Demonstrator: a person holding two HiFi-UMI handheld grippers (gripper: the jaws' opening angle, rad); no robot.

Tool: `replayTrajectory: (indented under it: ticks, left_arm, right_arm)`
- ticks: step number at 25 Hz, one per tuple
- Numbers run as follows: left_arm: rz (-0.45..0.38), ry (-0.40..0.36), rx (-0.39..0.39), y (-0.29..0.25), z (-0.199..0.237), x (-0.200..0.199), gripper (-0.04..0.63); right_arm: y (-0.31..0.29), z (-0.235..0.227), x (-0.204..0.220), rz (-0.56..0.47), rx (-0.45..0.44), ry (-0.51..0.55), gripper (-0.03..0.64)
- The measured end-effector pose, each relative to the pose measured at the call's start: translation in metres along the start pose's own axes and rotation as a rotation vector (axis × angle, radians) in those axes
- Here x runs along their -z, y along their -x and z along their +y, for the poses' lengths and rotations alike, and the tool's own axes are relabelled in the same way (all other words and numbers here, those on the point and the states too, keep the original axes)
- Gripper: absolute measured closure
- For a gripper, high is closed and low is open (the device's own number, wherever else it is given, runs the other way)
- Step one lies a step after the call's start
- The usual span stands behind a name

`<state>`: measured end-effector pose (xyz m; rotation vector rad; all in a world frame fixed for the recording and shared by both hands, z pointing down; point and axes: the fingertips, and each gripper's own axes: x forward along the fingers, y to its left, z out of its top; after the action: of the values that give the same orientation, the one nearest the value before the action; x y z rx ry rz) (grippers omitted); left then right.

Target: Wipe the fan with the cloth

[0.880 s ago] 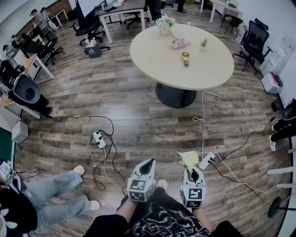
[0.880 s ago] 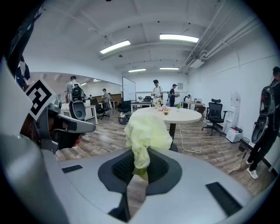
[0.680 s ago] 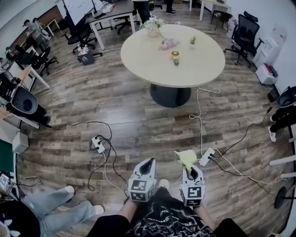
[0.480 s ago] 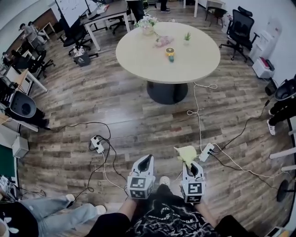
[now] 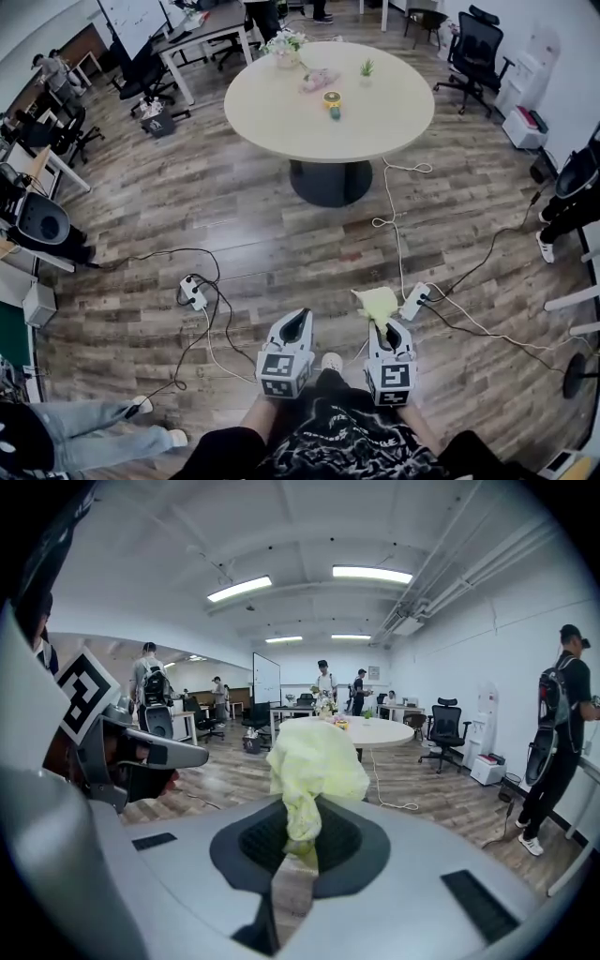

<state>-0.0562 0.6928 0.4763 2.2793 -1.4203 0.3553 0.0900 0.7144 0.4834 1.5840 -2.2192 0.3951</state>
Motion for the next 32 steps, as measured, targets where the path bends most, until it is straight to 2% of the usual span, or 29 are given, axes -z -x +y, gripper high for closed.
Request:
replayTrajectory:
  ticks: [7,10,12,14,17,21,24,28,32]
  left_arm:
    - [-0.031,-0.022,0.022,-0.004,-0.027,0.006,0.568]
    - [-0.04,-0.01,0.055,-0.004,-0.039,0.006,0.35]
    - [-0.038,-0.045,0.071,-0.003,-0.046,0.007,0.294]
    - [-0.025,-0.062,0.105,-0.004,-0.053,0.007,0.266]
    - [0.0,-0.036,0.154,-0.004,-0.063,0.009,0.249]
    - [-0.018,-0.041,0.189,-0.01,-0.069,0.004,0.244]
    - [0.011,-0.028,0.214,-0.019,-0.069,0.012,0.244]
    - [0.046,0.063,0.287,-0.033,-0.061,0.013,0.244]
    - [0.044,0.058,0.268,-0.061,-0.034,-0.003,0.244]
  right_arm:
    - [0.011,-0.031,0.003,-0.028,0.017,0.016,0.577]
    - [0.018,-0.034,0.0,-0.043,0.015,0.025,0.577]
    - [0.02,-0.036,0.002,-0.05,0.015,0.021,0.577]
    - [0.019,-0.038,0.005,-0.049,0.014,-0.004,0.577]
    - [0.021,-0.041,0.013,-0.037,0.006,-0.042,0.577]
    - [0.014,-0.044,0.02,-0.009,-0.012,-0.031,0.577]
    - [0.006,-0.043,0.022,0.002,-0.027,-0.031,0.577]
    - [-0.012,-0.045,0.022,0.03,0.003,-0.022,0.577]
    - [-0.044,-0.044,0.007,0.056,-0.01,-0.003,0.577]
